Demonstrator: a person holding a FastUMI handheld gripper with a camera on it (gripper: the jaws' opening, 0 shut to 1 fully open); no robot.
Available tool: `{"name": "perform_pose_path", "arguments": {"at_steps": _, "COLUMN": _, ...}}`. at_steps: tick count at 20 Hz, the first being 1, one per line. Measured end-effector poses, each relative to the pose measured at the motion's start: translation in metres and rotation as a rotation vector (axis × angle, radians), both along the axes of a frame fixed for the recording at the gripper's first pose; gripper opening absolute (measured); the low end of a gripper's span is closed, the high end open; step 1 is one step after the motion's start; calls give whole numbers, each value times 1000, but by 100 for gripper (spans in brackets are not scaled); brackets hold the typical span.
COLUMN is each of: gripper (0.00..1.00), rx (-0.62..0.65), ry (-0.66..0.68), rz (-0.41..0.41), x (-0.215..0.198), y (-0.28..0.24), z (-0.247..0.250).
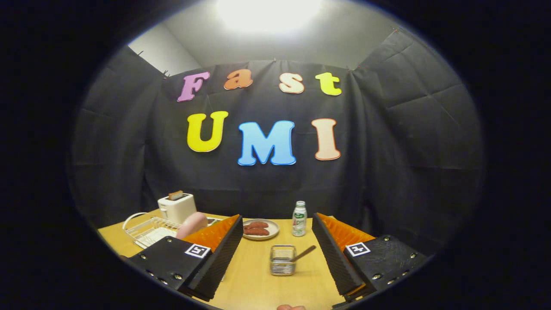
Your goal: Take the plate from the dish rack, then take the spoon from the basket and place it into the plate.
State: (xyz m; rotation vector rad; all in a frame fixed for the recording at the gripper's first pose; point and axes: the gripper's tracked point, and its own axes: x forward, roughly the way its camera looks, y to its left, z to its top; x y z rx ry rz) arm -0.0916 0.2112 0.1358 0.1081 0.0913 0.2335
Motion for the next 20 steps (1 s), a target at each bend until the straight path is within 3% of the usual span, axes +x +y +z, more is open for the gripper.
{"name": "perform_pose_path", "arguments": {"at_steps": 7, "gripper": 99, "rx": 26, "ry": 181, "rz": 230, "x": 45, "y": 128, "z": 8}}
{"name": "perform_pose_path", "arguments": {"at_steps": 12, "gripper": 99, "rx": -36, "ry": 431, "rz": 362, "x": 80, "y": 201, "z": -35}}
{"name": "perform_pose_path", "arguments": {"at_steps": 20, "gripper": 99, "rx": -147, "ry": 860, "rz": 429, "x": 101, "y": 248, "z": -130}}
